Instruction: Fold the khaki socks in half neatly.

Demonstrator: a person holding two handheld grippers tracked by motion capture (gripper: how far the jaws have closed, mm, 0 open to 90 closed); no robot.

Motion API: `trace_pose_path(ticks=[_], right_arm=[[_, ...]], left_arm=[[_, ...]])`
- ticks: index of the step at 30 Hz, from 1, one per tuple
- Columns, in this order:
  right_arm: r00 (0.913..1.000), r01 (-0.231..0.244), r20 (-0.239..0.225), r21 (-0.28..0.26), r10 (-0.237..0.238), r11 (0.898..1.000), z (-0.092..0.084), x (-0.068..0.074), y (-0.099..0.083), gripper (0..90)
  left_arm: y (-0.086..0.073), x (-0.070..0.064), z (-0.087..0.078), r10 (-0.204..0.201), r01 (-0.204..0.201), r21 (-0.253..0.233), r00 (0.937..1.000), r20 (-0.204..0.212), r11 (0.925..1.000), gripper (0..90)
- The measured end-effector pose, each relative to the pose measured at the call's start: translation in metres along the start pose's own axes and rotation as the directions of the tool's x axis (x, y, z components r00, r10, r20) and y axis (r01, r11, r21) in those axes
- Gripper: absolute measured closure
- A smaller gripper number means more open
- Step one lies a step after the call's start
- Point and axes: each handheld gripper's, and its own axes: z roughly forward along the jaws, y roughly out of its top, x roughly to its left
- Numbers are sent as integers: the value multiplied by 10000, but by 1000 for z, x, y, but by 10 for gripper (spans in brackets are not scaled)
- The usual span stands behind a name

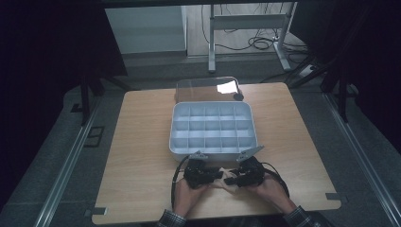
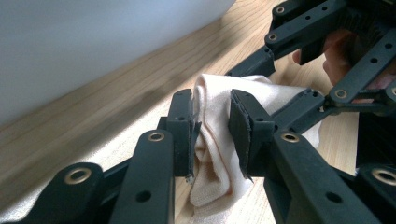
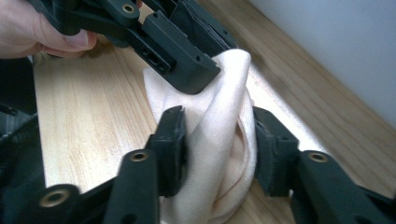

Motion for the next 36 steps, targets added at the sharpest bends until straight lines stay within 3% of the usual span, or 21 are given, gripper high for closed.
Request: trace_pose_path(ticks=[4, 9, 13, 19, 21, 27, 32, 36], right_arm=[[9999, -141, 84, 15, 141, 9999, -2, 2, 0, 743], [9978, 191, 629, 199, -203, 9996, -3, 11, 4, 771], [9977, 149, 657, 8, -149, 9999, -5, 12, 3, 775], [9974, 25, 724, -288, -4, 9996, -13, 10, 2, 775], [9976, -23, 694, -427, 53, 9991, -19, 10, 3, 775], [9980, -40, 622, -803, 90, 9968, -33, 11, 7, 774], [9972, 43, 747, -1070, 37, 9942, -47, 12, 11, 773], [9968, -4, 790, -1320, 110, 9912, -58, 12, 15, 773]], left_arm=[[0, 1, -1, -82, 83, -102, 9999, 95, 9999, 682], [-3, 4, -8, -269, 275, -405, 9995, 167, 9988, 602], [-5, 6, -20, -398, 406, -816, 9992, 105, 9958, 508], [-12, 8, -40, -304, 237, -1238, 9982, -522, 9920, 416], [-16, 8, -44, -230, 118, -1229, 9957, -901, 9923, 384], [-28, 6, -46, 209, -365, -815, 9827, -1838, 9960, 336], [-38, 2, -44, 621, -756, -419, 9631, -2619, 9963, 279], [-44, -1, -44, 1088, -1164, -47, 9412, -3197, 9932, 242]])
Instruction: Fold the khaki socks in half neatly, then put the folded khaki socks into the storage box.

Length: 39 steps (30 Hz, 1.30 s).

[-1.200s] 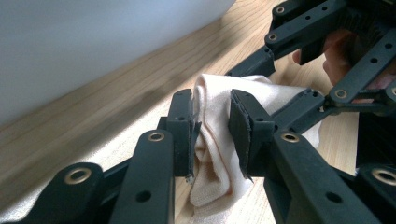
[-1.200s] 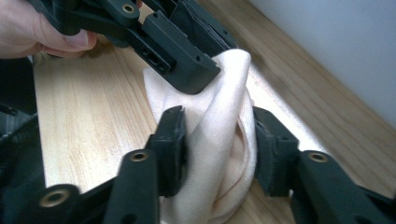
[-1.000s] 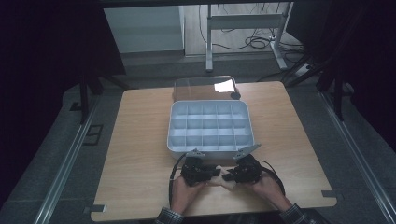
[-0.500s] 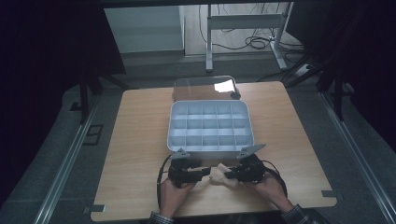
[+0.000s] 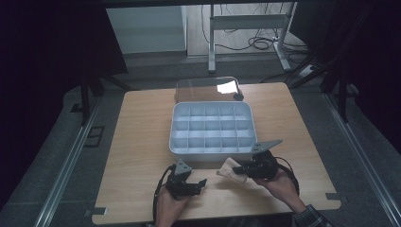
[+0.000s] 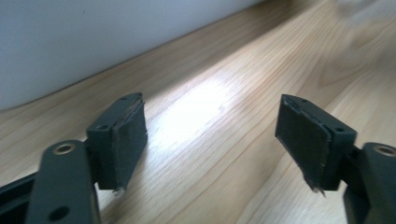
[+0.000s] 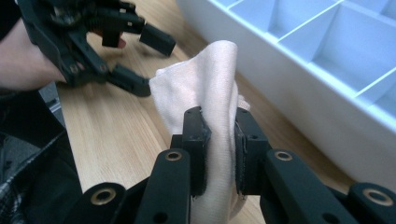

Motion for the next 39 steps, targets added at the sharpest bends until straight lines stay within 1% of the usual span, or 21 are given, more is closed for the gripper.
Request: trace_pose_path(ticks=[2, 7, 9, 16, 23, 30, 33, 36, 39], right_arm=[[10000, 37, 33, -112, -37, 9999, -4, -1, 2, 773], [10000, -21, 66, -367, 24, 9993, -14, -3, 8, 773], [9999, -20, 127, -391, 25, 9992, -17, -3, 10, 773], [9996, -126, 242, -620, 141, 9980, -25, -6, 16, 773], [9988, -204, 426, -879, 243, 9959, -34, -11, 22, 772], [9961, -291, 794, -1077, 378, 9938, -40, -18, 28, 772], [9940, -401, 960, -1208, 519, 9919, -41, -23, 30, 772], [9914, -426, 1174, -1238, 573, 9914, -42, -26, 32, 772], [9884, -435, 1380, -1403, 631, 9892, -43, -31, 34, 772]], left_arm=[[-1, -1, 0, 58, -57, 93, 9999, -151, 9999, 223], [-2, -4, 0, 296, -289, 212, 9991, -311, 9994, 198], [-2, -5, 1, 387, -378, 248, 9986, -371, 9990, 191], [-2, -7, 2, 470, -452, 336, 9974, -549, 9984, 180], [-1, -11, 3, 798, -754, 513, 9927, -900, 9958, 178], [-2, -11, 4, 733, -689, 490, 9929, -939, 9964, 176], [-2, -11, 3, 724, -680, 488, 9929, -943, 9965, 175], [-2, -11, 4, 717, -673, 488, 9929, -950, 9965, 175], [-2, -11, 3, 733, -688, 500, 9927, -955, 9964, 175]])
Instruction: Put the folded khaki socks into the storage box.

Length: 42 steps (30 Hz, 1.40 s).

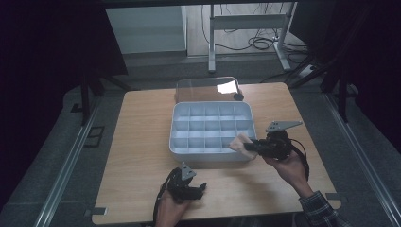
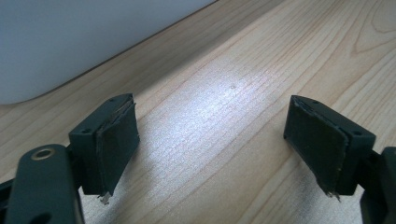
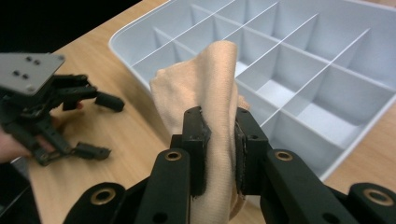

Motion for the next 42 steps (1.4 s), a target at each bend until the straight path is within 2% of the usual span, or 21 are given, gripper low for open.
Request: trace_pose_path(ticks=[12, 22, 30, 35, 42], right_arm=[[9932, 45, 1164, -402, 2, 9992, 4, -18, 4, 769], [9833, 342, 1800, -412, -262, 9986, 30, -23, 0, 766], [9766, 335, 2138, -427, -236, 9985, 47, -27, -7, 759], [9775, 230, 2101, -276, -167, 9994, 54, -32, -17, 740], [9830, -117, 1829, -330, 176, 9994, 51, -35, -26, 661]], left_arm=[[0, 0, 0, -17, 17, -4, 10000, -38, 10000, 177], [0, 0, 0, -51, 51, -10, 10000, -42, 10000, 180], [0, 0, 0, -64, 64, -15, 10000, -52, 10000, 182], [0, 0, 0, -67, 67, -13, 10000, -60, 10000, 183], [0, 0, 0, -88, 88, -17, 9999, -78, 10000, 186]])
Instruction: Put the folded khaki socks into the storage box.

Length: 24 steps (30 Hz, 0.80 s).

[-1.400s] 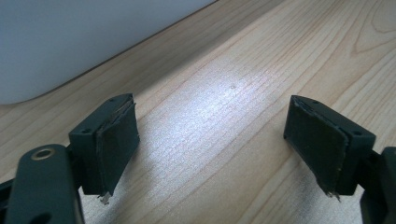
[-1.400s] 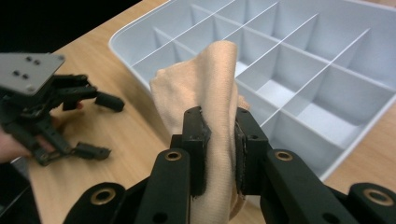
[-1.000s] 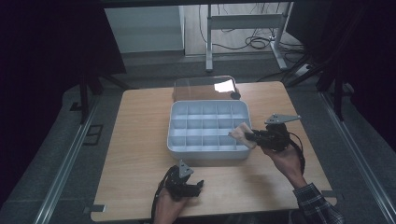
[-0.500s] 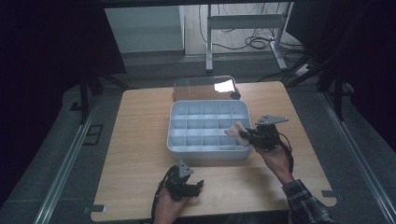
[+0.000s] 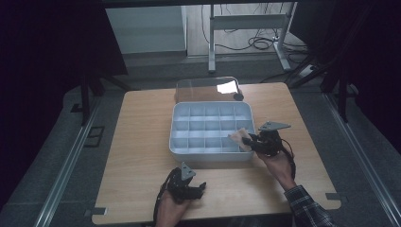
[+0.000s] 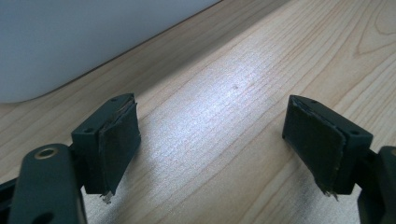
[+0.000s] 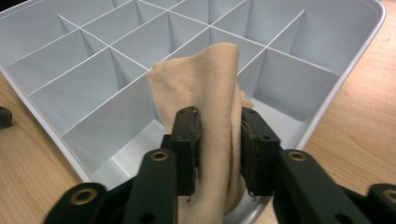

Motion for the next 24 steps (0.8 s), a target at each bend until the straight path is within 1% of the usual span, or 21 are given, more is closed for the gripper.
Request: trace_pose_path(ticks=[4, 8, 10, 12, 15, 19, 21, 22, 24], right_arm=[[9999, -47, -113, 10, 47, 10000, -4, 0, 0, 615], [10000, 31, -46, -31, -31, 10000, -13, 1, 2, 616], [10000, 66, -25, -29, -66, 10000, -17, 2, 3, 681], [10000, 77, -60, 51, -77, 10000, -20, 2, 3, 770], [9999, 130, -77, 240, -129, 9996, -18, 3, 2, 796], [9998, 155, -95, 544, -151, 9984, -13, 5, -3, 797], [9997, 120, -211, 545, -109, 9984, -13, 6, -4, 788], [9996, 164, -238, 569, -151, 9982, -14, 6, -4, 768], [9994, 212, -272, 621, -195, 9978, -15, 8, -2, 699]], left_arm=[[0, 0, 0, 3, -3, 0, 10000, -1, 10000, 187], [0, 0, 0, 3, -3, 0, 10000, 0, 10000, 187], [0, 0, 0, 3, -3, 0, 10000, -2, 10000, 187], [0, 0, 0, 5, -5, 1, 10000, -3, 10000, 187], [0, 0, 0, 4, -4, -4, 10000, -1, 10000, 187], [0, 0, 0, 1, -1, -3, 10000, -3, 10000, 187], [0, 0, 0, 0, 0, -4, 10000, -3, 10000, 188], [0, 0, 0, 1, -1, -3, 10000, -2, 10000, 187], [0, 0, 0, 3, -3, -1, 10000, -4, 10000, 188]])
